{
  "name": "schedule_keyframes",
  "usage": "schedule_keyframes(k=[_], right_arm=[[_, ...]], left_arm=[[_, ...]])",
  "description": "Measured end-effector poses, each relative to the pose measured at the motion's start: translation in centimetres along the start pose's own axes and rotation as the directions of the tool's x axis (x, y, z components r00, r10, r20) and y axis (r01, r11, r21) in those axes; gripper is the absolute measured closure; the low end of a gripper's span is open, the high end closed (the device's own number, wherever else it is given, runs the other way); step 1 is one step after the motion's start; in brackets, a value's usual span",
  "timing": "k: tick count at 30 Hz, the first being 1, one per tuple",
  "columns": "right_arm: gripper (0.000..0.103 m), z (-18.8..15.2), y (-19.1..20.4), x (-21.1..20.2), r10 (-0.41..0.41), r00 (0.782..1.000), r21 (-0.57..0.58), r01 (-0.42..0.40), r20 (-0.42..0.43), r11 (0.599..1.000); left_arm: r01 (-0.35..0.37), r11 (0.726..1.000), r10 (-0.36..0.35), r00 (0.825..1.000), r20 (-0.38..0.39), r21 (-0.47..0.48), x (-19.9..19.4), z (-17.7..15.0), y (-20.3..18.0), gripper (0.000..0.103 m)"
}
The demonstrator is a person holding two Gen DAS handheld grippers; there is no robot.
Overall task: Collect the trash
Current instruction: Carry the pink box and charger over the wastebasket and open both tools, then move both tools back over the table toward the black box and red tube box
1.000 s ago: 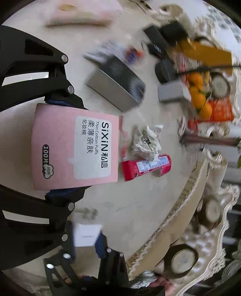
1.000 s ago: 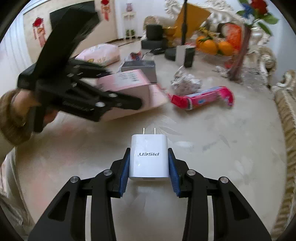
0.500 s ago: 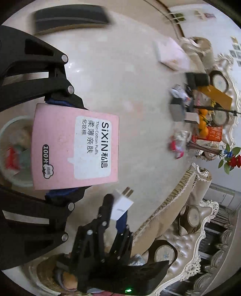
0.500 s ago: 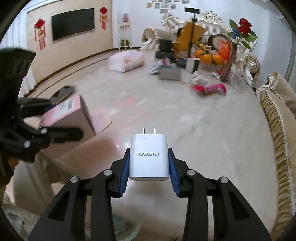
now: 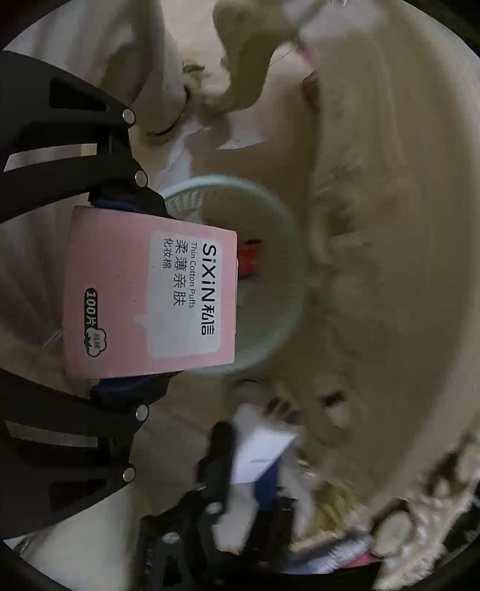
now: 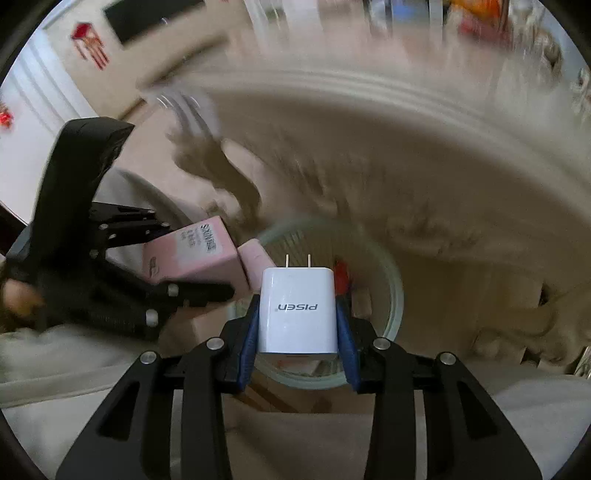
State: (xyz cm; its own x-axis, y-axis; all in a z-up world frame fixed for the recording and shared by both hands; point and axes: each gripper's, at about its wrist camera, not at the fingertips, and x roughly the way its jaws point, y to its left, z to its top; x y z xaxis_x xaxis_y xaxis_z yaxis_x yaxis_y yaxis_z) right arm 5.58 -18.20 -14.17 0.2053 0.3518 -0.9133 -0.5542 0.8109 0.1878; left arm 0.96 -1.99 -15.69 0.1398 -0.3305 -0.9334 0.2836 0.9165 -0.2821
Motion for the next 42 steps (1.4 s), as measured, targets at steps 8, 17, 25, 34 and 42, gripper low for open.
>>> schedule_keyframes(k=[8, 17, 25, 34, 42], right_arm=[[0.041, 0.5, -2.1, 6.9, -0.022, 0.992, 0.065, 0.031, -0.127, 0.997], [0.021, -1.6, -0.6, 3.7, -0.098, 0.992, 0.041, 0.101, -0.075, 0.994], [0.021, -2.1, 1.0, -7.6, -0.075, 0.983, -0.008, 0.078, 0.17, 0.997], [0.017, 8.2, -4.4, -18.4, -0.325, 0.798, 0.187, 0.267, 0.508, 0.945], [0.017, 20.9, -10.0, -13.6, -0.518, 0.758, 0.262, 0.448, 0.396, 0.855]], left_arm=[[-0.022, 1.0, 0.02, 0.983, -0.18, -0.007, 7.8, 1.2, 1.1, 0.014], [-0.022, 0.997, 0.02, 1.0, -0.021, -0.069, 4.6, 0.1, 2.3, 0.007], [-0.015, 1.0, 0.012, 0.974, 0.225, 0.012, -6.7, -1.1, 0.3, 0.006], [-0.174, 0.981, 0.193, 0.832, 0.52, -0.085, -17.7, 9.9, 2.3, 0.006], [-0.227, 0.97, 0.236, 0.798, 0.554, -0.086, -15.9, 24.1, 4.1, 0.006]])
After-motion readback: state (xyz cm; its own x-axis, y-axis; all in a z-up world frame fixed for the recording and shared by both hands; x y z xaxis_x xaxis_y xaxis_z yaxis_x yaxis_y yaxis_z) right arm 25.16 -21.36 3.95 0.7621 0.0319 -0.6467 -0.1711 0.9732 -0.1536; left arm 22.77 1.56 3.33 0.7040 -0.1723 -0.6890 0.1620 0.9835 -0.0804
